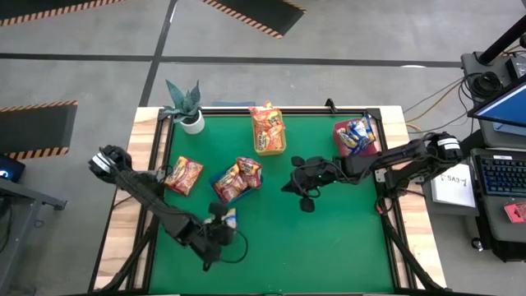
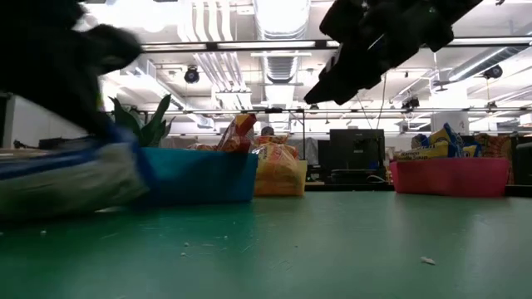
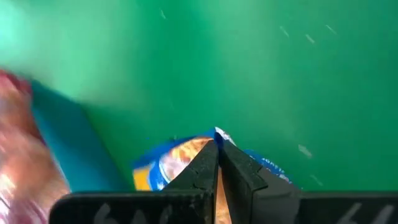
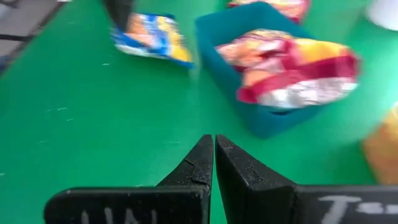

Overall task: Sort Maruchan noodles
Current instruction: Put the blue noodle pack into the red bin

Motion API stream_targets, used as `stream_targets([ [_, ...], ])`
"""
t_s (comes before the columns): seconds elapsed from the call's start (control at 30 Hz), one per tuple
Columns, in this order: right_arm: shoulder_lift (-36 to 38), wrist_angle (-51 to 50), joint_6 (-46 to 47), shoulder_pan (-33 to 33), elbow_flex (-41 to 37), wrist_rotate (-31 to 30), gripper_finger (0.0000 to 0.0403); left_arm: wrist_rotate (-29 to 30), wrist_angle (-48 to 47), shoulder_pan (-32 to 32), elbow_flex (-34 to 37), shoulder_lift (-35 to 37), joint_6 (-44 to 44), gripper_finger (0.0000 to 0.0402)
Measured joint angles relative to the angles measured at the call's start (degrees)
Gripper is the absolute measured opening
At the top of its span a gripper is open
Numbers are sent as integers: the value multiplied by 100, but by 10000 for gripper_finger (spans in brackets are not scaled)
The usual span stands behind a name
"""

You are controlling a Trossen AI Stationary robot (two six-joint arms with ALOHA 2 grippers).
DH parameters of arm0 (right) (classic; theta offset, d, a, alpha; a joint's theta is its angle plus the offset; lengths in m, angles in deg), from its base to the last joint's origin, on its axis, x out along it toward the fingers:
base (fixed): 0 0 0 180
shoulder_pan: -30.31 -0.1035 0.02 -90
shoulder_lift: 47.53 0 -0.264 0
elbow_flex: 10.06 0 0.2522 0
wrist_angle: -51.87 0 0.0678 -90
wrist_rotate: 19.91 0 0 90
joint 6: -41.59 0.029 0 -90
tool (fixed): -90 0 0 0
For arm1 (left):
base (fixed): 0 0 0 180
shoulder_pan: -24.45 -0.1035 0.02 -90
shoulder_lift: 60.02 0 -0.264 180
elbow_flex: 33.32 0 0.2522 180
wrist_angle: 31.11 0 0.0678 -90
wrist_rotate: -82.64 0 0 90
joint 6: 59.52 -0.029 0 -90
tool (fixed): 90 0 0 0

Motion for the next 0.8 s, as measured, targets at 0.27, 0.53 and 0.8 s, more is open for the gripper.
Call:
stream_targets([
  [0.27, 2, -15, 793, -437, 0, 636, 9, -178, 1341, -601, 94, -205, -2011, 0],
  [0.53, 2, -85, 948, -683, 0, 592, 9, -383, 1278, -662, 102, -284, -1860, 8],
  [0.8, 2, -85, 1153, -667, -2, 298, 9, -468, 680, -625, -26, -276, -1709, 81],
])
